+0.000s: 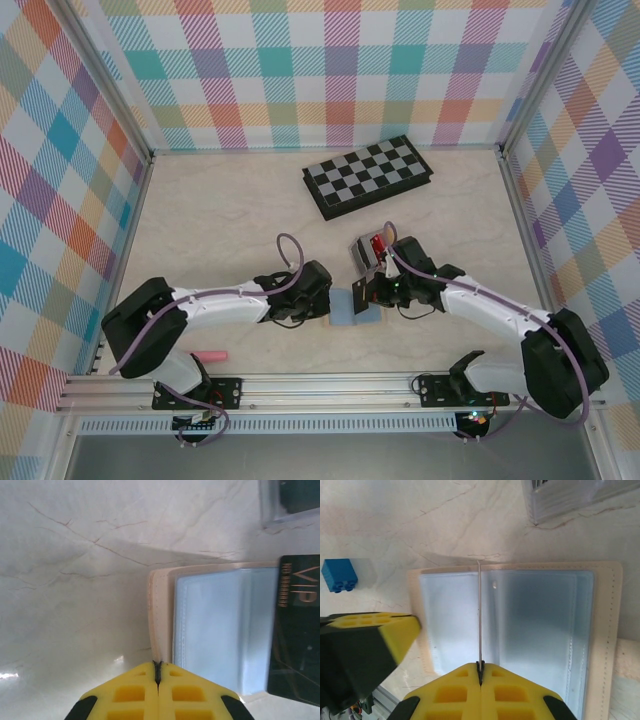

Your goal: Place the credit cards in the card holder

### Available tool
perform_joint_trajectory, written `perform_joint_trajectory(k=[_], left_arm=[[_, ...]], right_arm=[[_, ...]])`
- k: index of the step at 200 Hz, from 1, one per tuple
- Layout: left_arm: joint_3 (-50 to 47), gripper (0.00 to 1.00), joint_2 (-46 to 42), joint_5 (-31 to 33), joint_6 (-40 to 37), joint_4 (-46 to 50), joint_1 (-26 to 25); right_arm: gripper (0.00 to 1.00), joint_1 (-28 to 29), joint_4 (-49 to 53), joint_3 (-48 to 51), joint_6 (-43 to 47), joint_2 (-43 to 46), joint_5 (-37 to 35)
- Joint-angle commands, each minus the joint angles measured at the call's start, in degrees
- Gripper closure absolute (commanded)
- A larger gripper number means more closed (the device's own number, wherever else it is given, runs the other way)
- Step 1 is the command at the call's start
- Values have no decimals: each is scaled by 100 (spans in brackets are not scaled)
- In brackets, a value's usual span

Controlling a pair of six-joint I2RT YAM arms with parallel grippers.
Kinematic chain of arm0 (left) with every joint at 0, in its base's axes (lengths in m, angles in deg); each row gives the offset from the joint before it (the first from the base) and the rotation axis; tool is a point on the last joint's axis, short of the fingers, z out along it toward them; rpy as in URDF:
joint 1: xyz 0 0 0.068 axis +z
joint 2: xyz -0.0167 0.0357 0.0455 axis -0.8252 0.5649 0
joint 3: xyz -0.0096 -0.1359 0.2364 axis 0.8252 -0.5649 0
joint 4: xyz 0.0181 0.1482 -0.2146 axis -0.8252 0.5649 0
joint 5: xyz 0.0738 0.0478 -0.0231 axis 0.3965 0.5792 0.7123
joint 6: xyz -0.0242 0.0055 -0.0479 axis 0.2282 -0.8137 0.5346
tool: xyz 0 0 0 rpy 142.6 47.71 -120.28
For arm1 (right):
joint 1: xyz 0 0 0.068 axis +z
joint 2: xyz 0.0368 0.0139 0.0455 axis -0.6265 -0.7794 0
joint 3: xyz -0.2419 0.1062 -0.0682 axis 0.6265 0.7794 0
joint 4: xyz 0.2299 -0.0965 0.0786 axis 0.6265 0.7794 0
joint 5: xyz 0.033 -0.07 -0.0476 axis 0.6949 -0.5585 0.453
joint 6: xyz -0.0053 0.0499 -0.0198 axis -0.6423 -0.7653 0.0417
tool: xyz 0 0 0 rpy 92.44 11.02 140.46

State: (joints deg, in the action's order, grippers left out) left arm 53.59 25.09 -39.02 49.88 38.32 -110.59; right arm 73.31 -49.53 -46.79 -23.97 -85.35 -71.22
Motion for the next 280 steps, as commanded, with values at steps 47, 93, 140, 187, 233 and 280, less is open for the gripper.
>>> perform_joint_trajectory(k=[47,93,140,187,233,280], left_arm=[[213,100,426,4,-149,108,22],[212,100,504,-40,-125,87,23],[240,100,632,-51,-71,109,23],[258,100,668,-66,-45,139,22],[245,100,628,-48,-4,191,23],[230,100,646,-79,44,139,23]], right_arm=[[98,28,-687,506,-230,-58,220],[99,28,-1521,858,-262,-408,591],[99,28,-1749,1085,-255,-432,619],[98,28,-1677,1258,-260,-423,638],[99,41,-1207,1363,-652,-187,263],[99,132,-1309,1410,-898,-204,83]])
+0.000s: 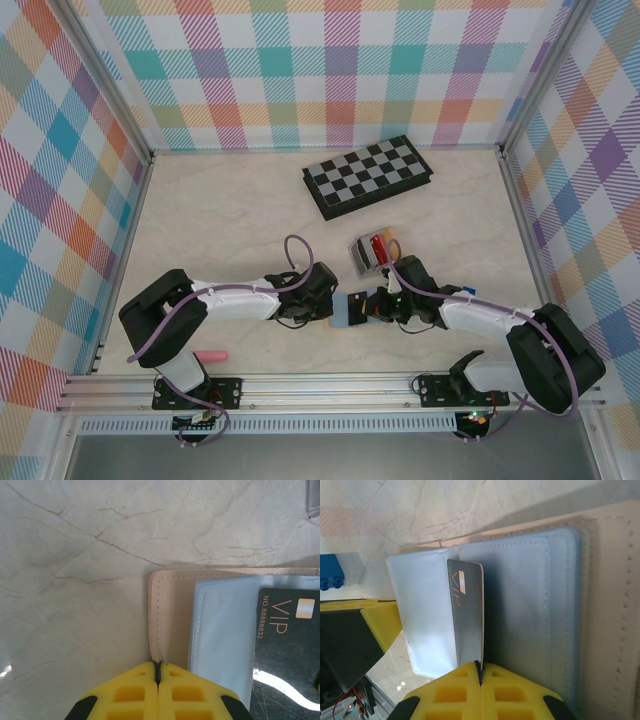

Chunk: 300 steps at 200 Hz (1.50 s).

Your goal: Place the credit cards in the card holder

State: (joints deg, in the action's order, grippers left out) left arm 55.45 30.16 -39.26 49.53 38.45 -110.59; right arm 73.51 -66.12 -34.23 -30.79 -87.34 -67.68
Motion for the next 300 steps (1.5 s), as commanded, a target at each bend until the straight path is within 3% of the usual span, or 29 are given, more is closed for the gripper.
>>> perform_joint_trajectory(k=[1,37,150,216,271,300], left_arm=[[44,100,139,-53,79,126,23],[49,100,158,-66,80,97,22],[63,100,103,10,53,187,23],[1,100,-15,73,31,266,23],[-11,100,-6,4,19,187,23],[-9,100,6,-21,14,152,23]], right_arm=[[99,118,332,156,-220,0,-265],[99,227,-54,-5,-226,-447,150],[94,548,-144,-631,-167,-1003,250],[77,562,1196,-1046,275,-747,-492],[89,562,835,-1192,313,-1085,-63],[90,580,743,-1353,364,-1349,164]])
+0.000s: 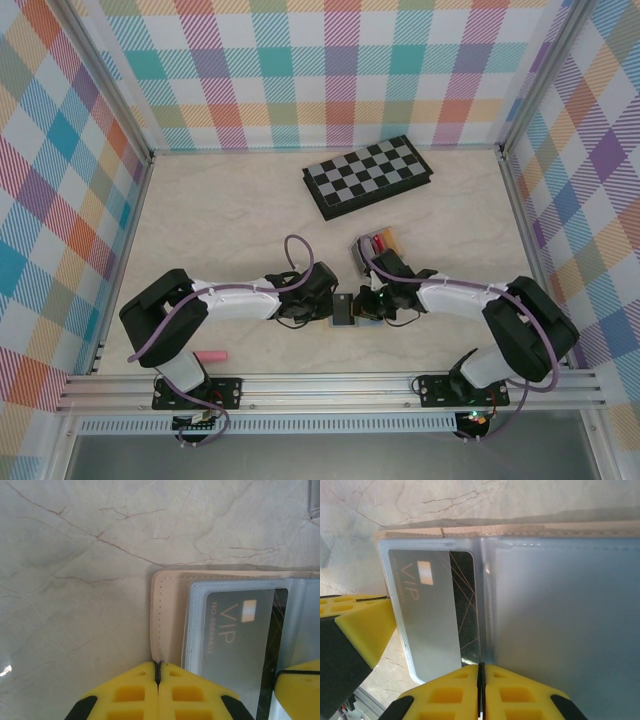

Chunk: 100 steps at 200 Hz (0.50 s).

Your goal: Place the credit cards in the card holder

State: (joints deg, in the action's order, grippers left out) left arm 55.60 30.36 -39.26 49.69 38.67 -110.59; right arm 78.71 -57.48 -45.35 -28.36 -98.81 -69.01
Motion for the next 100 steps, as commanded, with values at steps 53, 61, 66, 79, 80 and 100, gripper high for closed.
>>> perform_joint_trajectory(k=[53,61,66,79,80,100], left_arm=[[-20,100,-23,87,24,282,22],[-29,100,-42,122,42,318,23],[-42,100,-48,144,46,328,23],[-89,100,-79,190,51,366,23],[-88,100,-81,192,53,362,23],[-120,100,-92,228,64,383,22]], right_arm=[[84,104,564,-429,290,58,-284],[83,103,809,-421,324,211,-559],[82,104,913,-395,342,313,-699],[81,95,1183,-326,351,517,-1042],[81,90,1213,-322,351,527,-1067],[80,35,1564,-234,367,541,-1456]])
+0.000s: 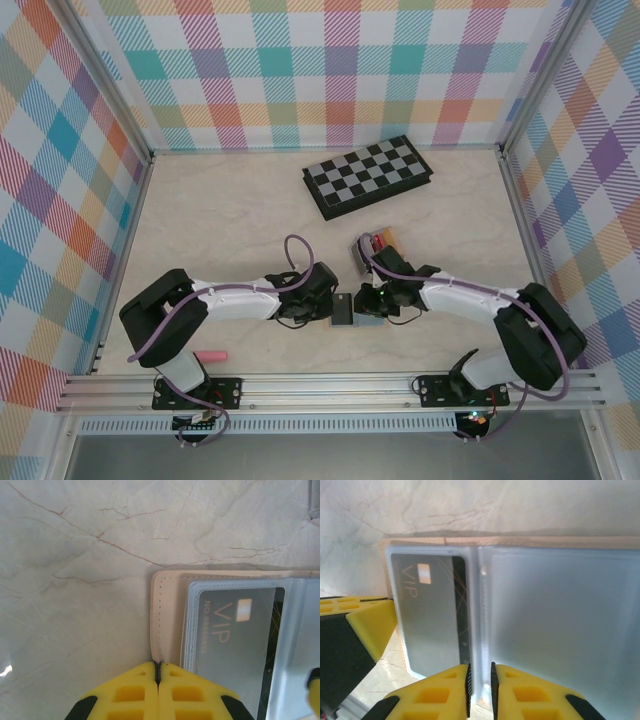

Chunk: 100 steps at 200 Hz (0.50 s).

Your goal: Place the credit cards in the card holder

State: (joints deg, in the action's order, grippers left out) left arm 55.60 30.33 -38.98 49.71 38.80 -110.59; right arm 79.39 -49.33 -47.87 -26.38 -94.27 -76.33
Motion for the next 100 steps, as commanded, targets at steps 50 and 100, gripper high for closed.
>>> perform_joint_trajectory(k=[50,100], left_arm=[[-163,100,-163,229,51,381,23],[41,83,-575,364,-104,849,22]], right_arm=[[76,-140,1412,-118,306,-161,-1221],[64,-387,1958,-1109,908,612,-1286]])
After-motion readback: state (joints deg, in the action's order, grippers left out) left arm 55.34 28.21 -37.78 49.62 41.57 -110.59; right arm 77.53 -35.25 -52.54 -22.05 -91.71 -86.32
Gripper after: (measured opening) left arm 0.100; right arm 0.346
